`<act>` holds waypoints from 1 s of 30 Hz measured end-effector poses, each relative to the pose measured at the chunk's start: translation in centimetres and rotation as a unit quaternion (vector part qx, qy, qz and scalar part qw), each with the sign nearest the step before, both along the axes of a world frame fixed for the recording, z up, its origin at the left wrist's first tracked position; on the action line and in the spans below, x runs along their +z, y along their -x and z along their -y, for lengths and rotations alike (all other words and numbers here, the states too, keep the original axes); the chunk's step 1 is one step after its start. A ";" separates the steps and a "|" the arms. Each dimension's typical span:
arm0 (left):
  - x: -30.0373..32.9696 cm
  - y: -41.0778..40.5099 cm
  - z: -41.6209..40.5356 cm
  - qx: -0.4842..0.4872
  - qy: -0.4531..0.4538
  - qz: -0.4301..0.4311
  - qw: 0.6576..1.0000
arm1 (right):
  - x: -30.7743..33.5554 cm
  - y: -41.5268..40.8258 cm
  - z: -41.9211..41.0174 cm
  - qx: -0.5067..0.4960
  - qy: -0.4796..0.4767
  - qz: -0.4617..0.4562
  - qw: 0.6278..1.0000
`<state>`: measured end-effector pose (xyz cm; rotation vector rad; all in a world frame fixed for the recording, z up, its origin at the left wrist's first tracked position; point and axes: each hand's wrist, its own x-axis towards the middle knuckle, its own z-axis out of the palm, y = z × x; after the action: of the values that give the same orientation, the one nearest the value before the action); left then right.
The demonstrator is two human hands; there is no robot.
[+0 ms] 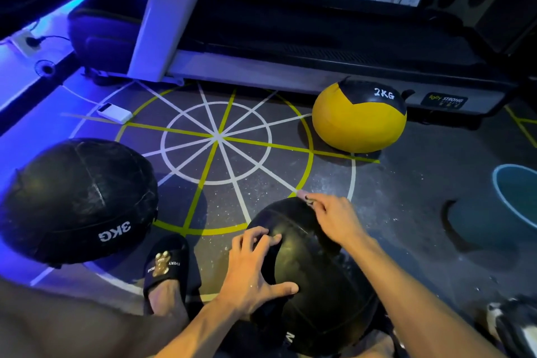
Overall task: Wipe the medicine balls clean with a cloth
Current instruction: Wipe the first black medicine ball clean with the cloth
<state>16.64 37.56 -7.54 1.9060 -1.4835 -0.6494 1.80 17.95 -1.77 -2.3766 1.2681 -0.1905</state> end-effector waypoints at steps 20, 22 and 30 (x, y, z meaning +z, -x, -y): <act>-0.9 -2.5 0.3 0.020 0.032 -0.098 0.994 | -0.3 4.5 0.0 -0.047 -0.083 0.051 0.994; -1.4 -2.8 0.0 0.101 -0.021 -0.130 0.986 | -0.9 5.7 -0.3 -0.085 -0.076 0.057 0.992; -0.9 -1.5 -1.2 0.225 -0.284 -0.571 0.737 | -2.1 6.3 -1.7 -0.186 -0.108 0.158 0.964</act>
<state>18.10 38.75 -8.40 1.5370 -0.0062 -1.7273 -4.53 19.69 -3.83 -1.8218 1.4777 -0.4967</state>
